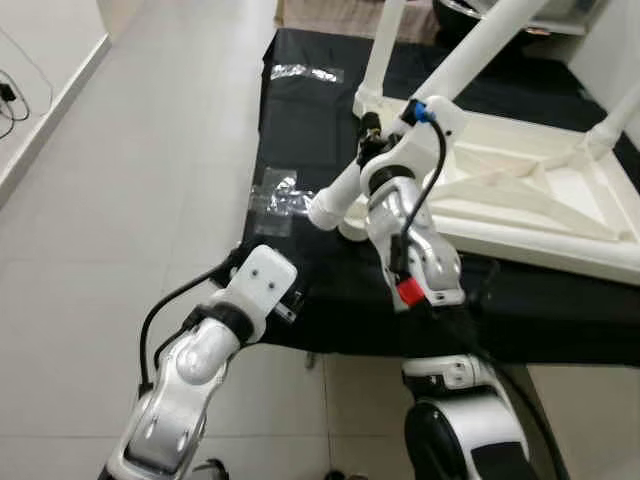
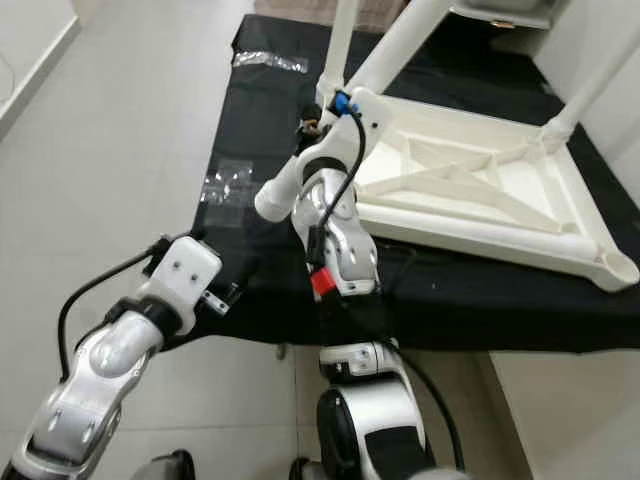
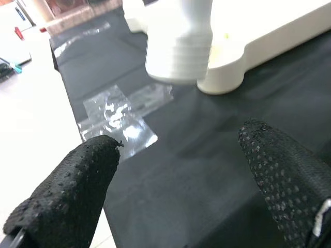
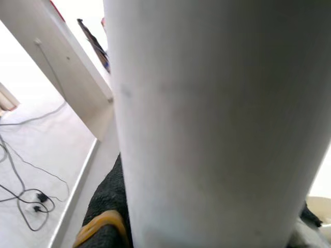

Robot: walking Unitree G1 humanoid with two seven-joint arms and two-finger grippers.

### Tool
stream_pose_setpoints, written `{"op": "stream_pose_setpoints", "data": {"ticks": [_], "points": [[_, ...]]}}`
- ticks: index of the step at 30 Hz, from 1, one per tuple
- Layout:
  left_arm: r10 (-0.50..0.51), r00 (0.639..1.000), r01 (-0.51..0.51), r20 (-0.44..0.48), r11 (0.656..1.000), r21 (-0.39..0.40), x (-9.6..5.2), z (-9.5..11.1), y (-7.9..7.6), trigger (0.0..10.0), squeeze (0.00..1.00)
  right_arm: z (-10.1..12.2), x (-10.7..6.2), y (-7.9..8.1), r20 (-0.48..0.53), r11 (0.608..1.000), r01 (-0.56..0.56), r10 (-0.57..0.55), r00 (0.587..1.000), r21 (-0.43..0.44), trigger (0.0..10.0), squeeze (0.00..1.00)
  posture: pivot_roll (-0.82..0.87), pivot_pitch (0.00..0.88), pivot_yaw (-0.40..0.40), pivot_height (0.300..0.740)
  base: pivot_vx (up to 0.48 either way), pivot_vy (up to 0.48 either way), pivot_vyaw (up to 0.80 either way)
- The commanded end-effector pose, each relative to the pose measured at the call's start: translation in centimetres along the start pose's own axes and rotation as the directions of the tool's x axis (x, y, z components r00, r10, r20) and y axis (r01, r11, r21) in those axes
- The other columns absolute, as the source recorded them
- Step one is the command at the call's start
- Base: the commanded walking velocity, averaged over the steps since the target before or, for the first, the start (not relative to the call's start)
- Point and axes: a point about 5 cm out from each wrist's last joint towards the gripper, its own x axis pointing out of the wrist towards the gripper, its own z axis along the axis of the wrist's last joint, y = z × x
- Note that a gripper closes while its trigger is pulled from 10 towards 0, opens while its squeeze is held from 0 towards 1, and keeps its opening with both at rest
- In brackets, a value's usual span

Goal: Building children table

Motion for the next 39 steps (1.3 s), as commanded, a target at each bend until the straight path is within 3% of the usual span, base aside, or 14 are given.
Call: {"op": "stream_pose_setpoints", "data": {"ticks": [1,9,21,22,39], "points": [[-0.014,1.000,0.014,-0.003,1.000,0.019,0.6,-0.2,-0.5,10.0,0.00,0.3,-0.4,0.1,-0.004,1.000,-0.024,0.024,1.000,0.018,0.0,0.00,0.09,0.127,-0.098,0.740,0.000,0.000,0.00],[-0.020,0.999,0.018,0.036,0.998,0.068,2.6,0.4,-0.1,10.0,0.00,0.2,-1.7,0.8,-0.054,0.992,-0.114,0.116,0.992,0.050,0.0,0.00,0.08,0.102,-0.096,0.740,0.000,0.000,0.00],[-0.047,0.997,0.041,0.065,0.994,0.099,4.1,0.6,-0.4,10.0,0.00,-1.1,-3.0,1.0,-0.132,0.986,-0.151,0.159,0.978,0.067,0.0,0.00,0.08,0.089,-0.094,0.740,0.000,0.000,0.00],[-0.048,0.997,0.042,0.064,0.994,0.100,4.8,0.5,-0.4,10.0,0.00,-1.4,-3.4,1.3,-0.154,0.983,-0.163,0.174,0.973,0.085,0.0,0.00,0.08,0.087,-0.093,0.740,0.000,0.000,0.00],[-0.059,0.995,0.054,0.075,0.996,0.071,6.3,0.3,-1.3,10.0,0.00,-1.9,-4.9,2.3,-0.189,0.969,-0.220,0.239,0.953,0.114,0.0,0.00,0.06,0.065,-0.091,0.740,0.000,0.000,0.00]]}}
